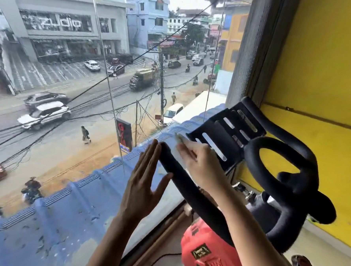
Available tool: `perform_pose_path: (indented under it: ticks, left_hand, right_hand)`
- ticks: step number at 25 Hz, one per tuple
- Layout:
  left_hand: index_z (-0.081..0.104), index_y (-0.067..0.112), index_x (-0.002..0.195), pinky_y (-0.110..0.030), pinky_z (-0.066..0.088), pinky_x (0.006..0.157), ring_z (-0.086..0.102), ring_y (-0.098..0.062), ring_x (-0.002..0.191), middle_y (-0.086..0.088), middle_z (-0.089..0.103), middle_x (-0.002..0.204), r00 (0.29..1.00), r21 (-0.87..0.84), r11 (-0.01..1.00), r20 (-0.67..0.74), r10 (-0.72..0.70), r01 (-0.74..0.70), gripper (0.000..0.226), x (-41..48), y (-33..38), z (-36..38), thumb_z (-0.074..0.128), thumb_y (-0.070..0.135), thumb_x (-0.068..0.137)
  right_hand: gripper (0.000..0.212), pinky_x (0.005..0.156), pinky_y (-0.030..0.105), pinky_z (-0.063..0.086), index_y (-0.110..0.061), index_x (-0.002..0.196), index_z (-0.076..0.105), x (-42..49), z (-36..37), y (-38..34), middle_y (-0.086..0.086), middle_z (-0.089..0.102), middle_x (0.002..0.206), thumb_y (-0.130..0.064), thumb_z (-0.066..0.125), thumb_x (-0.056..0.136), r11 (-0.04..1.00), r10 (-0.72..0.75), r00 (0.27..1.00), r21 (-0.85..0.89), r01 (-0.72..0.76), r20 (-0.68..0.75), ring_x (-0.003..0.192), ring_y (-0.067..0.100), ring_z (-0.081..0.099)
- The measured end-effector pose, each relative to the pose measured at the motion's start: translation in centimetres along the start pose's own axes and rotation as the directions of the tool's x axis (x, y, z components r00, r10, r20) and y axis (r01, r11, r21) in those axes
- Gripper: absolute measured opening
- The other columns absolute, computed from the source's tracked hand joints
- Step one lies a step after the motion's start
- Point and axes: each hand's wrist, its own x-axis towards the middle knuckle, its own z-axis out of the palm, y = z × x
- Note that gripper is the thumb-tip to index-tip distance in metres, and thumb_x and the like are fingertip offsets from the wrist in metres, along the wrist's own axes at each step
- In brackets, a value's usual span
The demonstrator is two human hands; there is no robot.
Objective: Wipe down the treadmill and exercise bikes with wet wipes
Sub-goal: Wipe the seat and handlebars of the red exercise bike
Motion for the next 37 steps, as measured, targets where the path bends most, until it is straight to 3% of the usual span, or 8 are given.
perform_pose_path:
  ticks: [5, 12, 16, 20, 24, 28, 32, 37]
  left_hand:
    - [0.026, -0.001, 0.145, -0.04, 0.023, 0.118, 0.021, -0.024, 0.146, -0.002, 0.016, 0.159, 0.994, 0.052, 0.993, 0.015, 0.107, -0.108, 0.064, -0.6, -0.2, 0.0, 0.046, 0.039, 0.099]
    - [0.042, 0.007, 0.136, -0.053, 0.011, 0.118, 0.024, -0.033, 0.143, -0.011, 0.036, 0.147, 0.93, 0.159, 0.921, 0.15, 0.335, -0.357, 0.06, -4.0, 3.9, 1.9, 0.049, 0.049, 0.094]
    - [0.041, 0.007, 0.135, -0.052, 0.02, 0.116, 0.028, -0.036, 0.141, -0.012, 0.037, 0.146, 0.965, 0.122, 0.965, 0.148, 0.215, -0.234, 0.06, -5.7, 7.2, 3.8, 0.042, 0.053, 0.096]
    - [0.048, 0.011, 0.13, -0.064, 0.021, 0.111, 0.032, -0.037, 0.139, -0.013, 0.047, 0.141, 0.984, 0.165, 0.974, 0.113, 0.138, -0.155, 0.063, -6.6, 10.9, 5.2, 0.042, 0.061, 0.093]
    - [0.053, 0.016, 0.122, -0.07, 0.023, 0.105, 0.037, -0.034, 0.135, -0.013, 0.06, 0.128, 0.993, 0.258, 0.961, 0.083, 0.086, -0.105, 0.054, -7.8, 15.8, 8.4, 0.044, 0.06, 0.092]
    - [0.056, 0.015, 0.118, -0.069, 0.033, 0.097, 0.036, -0.036, 0.136, -0.015, 0.059, 0.126, 0.998, 0.254, 0.965, -0.019, -0.066, 0.069, 0.045, -8.3, 18.1, 9.8, 0.049, 0.052, 0.094]
    - [0.062, 0.01, 0.117, -0.066, 0.034, 0.099, 0.036, -0.036, 0.137, -0.016, 0.058, 0.127, 0.986, 0.298, 0.94, -0.055, -0.157, 0.167, 0.047, -8.6, 19.3, 10.1, 0.047, 0.049, 0.096]
    - [0.067, 0.004, 0.114, -0.061, 0.033, 0.104, 0.032, -0.035, 0.138, -0.016, 0.057, 0.13, 0.975, 0.336, 0.916, -0.042, -0.219, 0.22, 0.055, -8.3, 20.3, 10.7, 0.042, 0.05, 0.098]
  right_hand:
    - [0.049, 0.087, -0.003, 0.035, -0.008, 0.134, 0.053, -2.9, 1.9, 0.5, 0.005, 0.057, 0.132, -0.038, 0.049, 0.095, 0.997, 0.054, 0.998, -0.059, -0.053, 0.02, 0.121, 0.002, 0.045]
    - [0.047, 0.093, 0.034, 0.047, -0.022, 0.131, 0.055, -10.9, -5.9, 2.1, 0.0, 0.066, 0.121, -0.048, 0.037, 0.097, 0.821, 0.267, 0.94, -0.561, -0.105, 0.214, 0.113, 0.016, 0.06]
    - [0.059, 0.086, 0.033, 0.053, -0.01, 0.134, 0.053, -13.6, -5.6, 4.2, 0.005, 0.068, 0.114, -0.049, 0.024, 0.101, 0.895, 0.012, 0.977, -0.439, 0.084, 0.211, 0.102, 0.02, 0.065]
    - [0.036, 0.101, 0.039, 0.044, -0.006, 0.127, 0.06, -17.7, -12.1, 10.3, 0.006, 0.064, 0.122, -0.025, 0.046, 0.1, 0.744, -0.391, 0.894, -0.496, 0.447, 0.22, 0.114, 0.019, 0.059]
    - [0.038, 0.113, 0.047, 0.031, -0.004, 0.131, 0.054, -17.6, -14.3, 14.0, 0.009, 0.05, 0.141, -0.021, 0.045, 0.099, 0.833, -0.375, 0.927, -0.431, 0.346, 0.019, 0.139, 0.022, 0.036]
    - [0.04, 0.116, 0.043, 0.026, -0.007, 0.135, 0.051, -17.4, -14.0, 15.5, 0.007, 0.048, 0.143, -0.019, 0.051, 0.096, 0.708, -0.579, 0.797, -0.378, 0.596, 0.172, 0.139, 0.023, 0.036]
    - [0.039, 0.119, 0.042, 0.018, 0.0, 0.131, 0.053, -16.1, -14.8, 17.0, 0.012, 0.05, 0.14, -0.022, 0.041, 0.101, 0.93, -0.349, 0.926, -0.173, 0.324, -0.141, 0.142, 0.025, 0.029]
    - [0.037, 0.117, 0.044, 0.025, -0.006, 0.131, 0.054, -16.4, -14.4, 17.3, 0.006, 0.052, 0.139, -0.015, 0.052, 0.095, 0.751, -0.615, 0.782, -0.225, 0.621, 0.105, 0.138, 0.023, 0.037]
